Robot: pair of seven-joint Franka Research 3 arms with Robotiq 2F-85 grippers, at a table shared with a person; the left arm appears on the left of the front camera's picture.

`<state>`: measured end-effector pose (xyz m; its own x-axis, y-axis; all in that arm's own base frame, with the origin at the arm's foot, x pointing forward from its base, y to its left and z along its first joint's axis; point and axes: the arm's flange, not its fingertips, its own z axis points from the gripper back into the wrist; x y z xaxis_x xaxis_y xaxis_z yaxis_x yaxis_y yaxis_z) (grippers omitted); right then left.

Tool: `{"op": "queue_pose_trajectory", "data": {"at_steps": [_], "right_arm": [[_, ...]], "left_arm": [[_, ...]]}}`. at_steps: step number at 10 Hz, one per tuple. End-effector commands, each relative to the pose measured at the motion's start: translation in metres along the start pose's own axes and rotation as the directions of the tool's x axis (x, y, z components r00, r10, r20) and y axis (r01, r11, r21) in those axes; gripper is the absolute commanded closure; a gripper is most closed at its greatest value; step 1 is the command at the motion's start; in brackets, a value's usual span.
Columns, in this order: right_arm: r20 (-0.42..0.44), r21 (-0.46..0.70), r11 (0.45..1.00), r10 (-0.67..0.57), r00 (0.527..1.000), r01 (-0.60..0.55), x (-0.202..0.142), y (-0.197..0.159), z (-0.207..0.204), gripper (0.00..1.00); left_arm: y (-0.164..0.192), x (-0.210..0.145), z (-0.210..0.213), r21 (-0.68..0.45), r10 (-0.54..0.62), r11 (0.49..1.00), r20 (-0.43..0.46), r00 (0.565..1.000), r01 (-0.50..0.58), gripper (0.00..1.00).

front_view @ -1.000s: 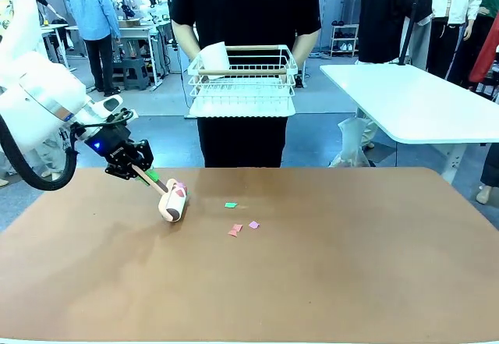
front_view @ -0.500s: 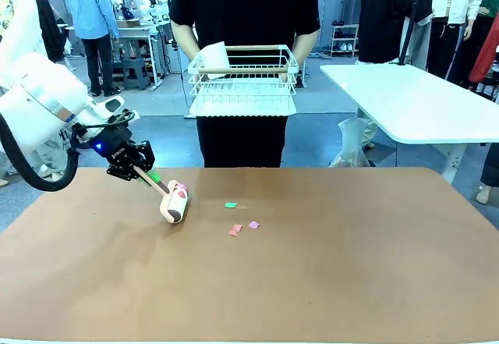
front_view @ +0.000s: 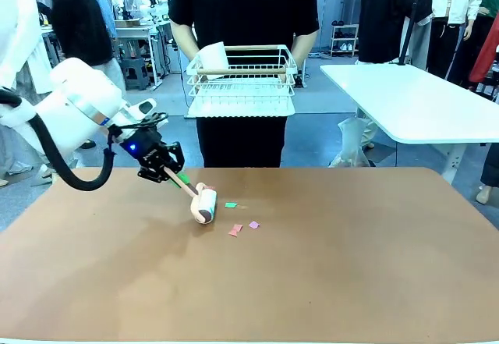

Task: Clean the table.
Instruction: Clean the table with the Lint Roller when the human lifts the Dish drying rack.

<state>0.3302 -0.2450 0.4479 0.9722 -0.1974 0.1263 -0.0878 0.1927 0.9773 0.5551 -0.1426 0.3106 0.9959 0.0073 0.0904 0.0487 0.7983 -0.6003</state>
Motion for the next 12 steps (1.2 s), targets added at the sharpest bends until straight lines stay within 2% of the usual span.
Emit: {"op": "queue_pose_trajectory", "data": {"at_steps": [1,5,8,12], "right_arm": [[0.002,0.013,1.0,0.004,1.0,-0.004,-0.002,0.004,0.0,0.0],[0.002,0.013,1.0,0.004,1.0,-0.004,-0.002,0.004,0.0,0.0],[0.002,0.013,1.0,0.004,1.0,-0.004,-0.002,0.004,0.0,0.0],[0.002,0.013,1.0,0.004,1.0,-0.004,-0.002,0.004,0.0,0.0]], "left_arm": [[-0.005,-0.007,-0.029,0.022,0.004,1.0,0.008,1.0,-0.004,0.79],[-0.041,-0.01,-0.063,0.034,0.068,0.997,-0.008,0.998,-0.067,0.79],[-0.086,-0.013,-0.092,0.069,0.051,0.996,-0.011,0.999,-0.05,0.79],[-0.123,-0.017,-0.115,0.077,0.056,0.996,-0.024,0.998,-0.054,0.79]]}}
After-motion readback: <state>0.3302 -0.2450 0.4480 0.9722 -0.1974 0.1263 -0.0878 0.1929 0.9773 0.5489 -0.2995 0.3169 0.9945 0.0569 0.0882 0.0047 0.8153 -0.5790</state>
